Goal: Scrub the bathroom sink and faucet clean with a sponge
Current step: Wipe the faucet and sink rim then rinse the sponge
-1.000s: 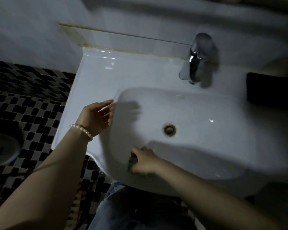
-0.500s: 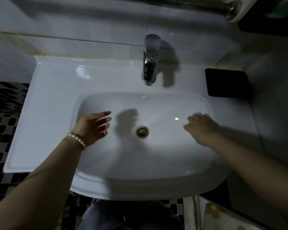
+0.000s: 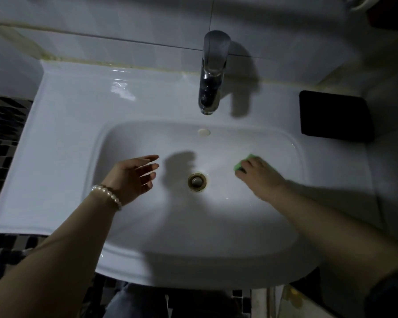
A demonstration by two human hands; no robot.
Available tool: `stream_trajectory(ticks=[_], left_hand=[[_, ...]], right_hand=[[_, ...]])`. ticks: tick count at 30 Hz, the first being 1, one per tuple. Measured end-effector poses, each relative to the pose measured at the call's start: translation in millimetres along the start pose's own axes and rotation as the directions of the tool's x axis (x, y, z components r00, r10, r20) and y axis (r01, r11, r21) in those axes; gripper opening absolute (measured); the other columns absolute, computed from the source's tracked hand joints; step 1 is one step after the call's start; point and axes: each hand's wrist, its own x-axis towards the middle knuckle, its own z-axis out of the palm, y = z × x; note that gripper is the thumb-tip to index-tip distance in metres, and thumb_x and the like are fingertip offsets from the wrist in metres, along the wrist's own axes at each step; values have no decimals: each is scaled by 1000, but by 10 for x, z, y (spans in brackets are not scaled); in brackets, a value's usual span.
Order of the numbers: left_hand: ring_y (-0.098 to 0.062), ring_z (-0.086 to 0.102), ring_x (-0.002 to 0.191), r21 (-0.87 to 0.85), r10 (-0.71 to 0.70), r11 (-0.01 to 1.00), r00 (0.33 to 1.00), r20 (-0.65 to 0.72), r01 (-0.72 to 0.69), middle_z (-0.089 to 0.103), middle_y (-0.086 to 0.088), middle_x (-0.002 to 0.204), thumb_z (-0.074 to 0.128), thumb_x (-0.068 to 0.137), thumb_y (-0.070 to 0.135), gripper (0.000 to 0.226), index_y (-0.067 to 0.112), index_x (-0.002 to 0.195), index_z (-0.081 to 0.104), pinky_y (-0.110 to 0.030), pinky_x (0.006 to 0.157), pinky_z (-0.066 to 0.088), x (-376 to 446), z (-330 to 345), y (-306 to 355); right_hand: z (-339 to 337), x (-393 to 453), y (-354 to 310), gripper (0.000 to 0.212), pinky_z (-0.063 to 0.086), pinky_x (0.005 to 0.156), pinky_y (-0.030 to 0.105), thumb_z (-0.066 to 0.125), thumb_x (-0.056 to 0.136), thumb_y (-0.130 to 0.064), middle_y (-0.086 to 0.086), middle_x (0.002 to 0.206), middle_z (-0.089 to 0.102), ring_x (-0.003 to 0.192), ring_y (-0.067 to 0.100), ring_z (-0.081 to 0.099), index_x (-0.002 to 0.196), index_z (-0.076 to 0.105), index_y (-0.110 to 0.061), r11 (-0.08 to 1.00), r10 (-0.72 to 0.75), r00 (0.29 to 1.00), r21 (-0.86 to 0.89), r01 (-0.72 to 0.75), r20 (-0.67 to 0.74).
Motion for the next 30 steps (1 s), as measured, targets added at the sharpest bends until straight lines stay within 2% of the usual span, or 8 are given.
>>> stream_trajectory(ticks=[4,9,12,14,18,24,26,30], left_hand=[[-13,60,64,-13,-2,1000,1000,-4,1,67,-1,83,59,65,20,32,16,93,74,-22,56,46,3,22,6],[-14,60,63,-28,10,1000,1000,-19,-10,67,-1,82,57,69,17,31,15,96,72,-22,57,46,-1,25,8],[-13,59,63,-31,14,999,1000,-21,-15,67,-1,81,58,67,18,33,15,98,70,-23,57,45,0,33,-8],[-13,59,63,-28,8,1000,1000,-28,-8,66,0,81,57,67,18,33,15,98,69,-23,57,44,-1,36,-27],[-12,58,63,-27,9,1000,999,-49,-11,66,0,81,54,72,16,30,15,98,69,-23,58,44,-19,7,-44],[-13,58,63,-42,22,999,996,-87,-26,65,-1,81,53,75,15,28,15,98,69,-25,61,41,-104,-60,-10],[-13,58,63,-47,30,998,996,-83,-34,65,-1,81,56,69,17,31,15,98,69,-24,60,42,-133,-61,17],[-12,59,62,-59,54,997,996,-75,-58,67,-1,81,58,65,18,32,16,95,71,-24,58,44,-175,-96,76]], right_hand=[[73,-128,-811,36,37,90,35,52,82,-7,9,118,47,108,30,45,117,51,-18,819,-125,974,574,-7,190],[-221,-28,-673,56,46,74,25,49,63,28,6,102,60,99,19,58,101,56,-12,-17,-134,952,960,-281,276],[-310,209,-271,53,46,86,39,56,64,20,17,110,55,105,33,52,109,59,-6,544,137,987,839,-8,-79],[-307,372,-94,48,45,91,42,57,65,13,17,109,57,105,36,53,108,62,-7,948,1,922,294,122,-388],[-281,573,51,39,47,97,37,36,80,-7,6,109,64,109,27,59,102,66,-17,962,-222,893,-240,134,-392],[47,284,-450,53,37,97,37,63,72,-30,8,120,49,111,30,46,122,47,-19,977,96,989,182,-116,114],[89,180,-809,44,42,87,32,68,71,-27,4,109,52,106,28,52,113,54,-23,798,40,967,575,-182,251],[-60,204,-1059,43,49,69,30,76,64,2,2,89,59,82,21,60,95,59,-22,-138,228,936,960,-243,269]])
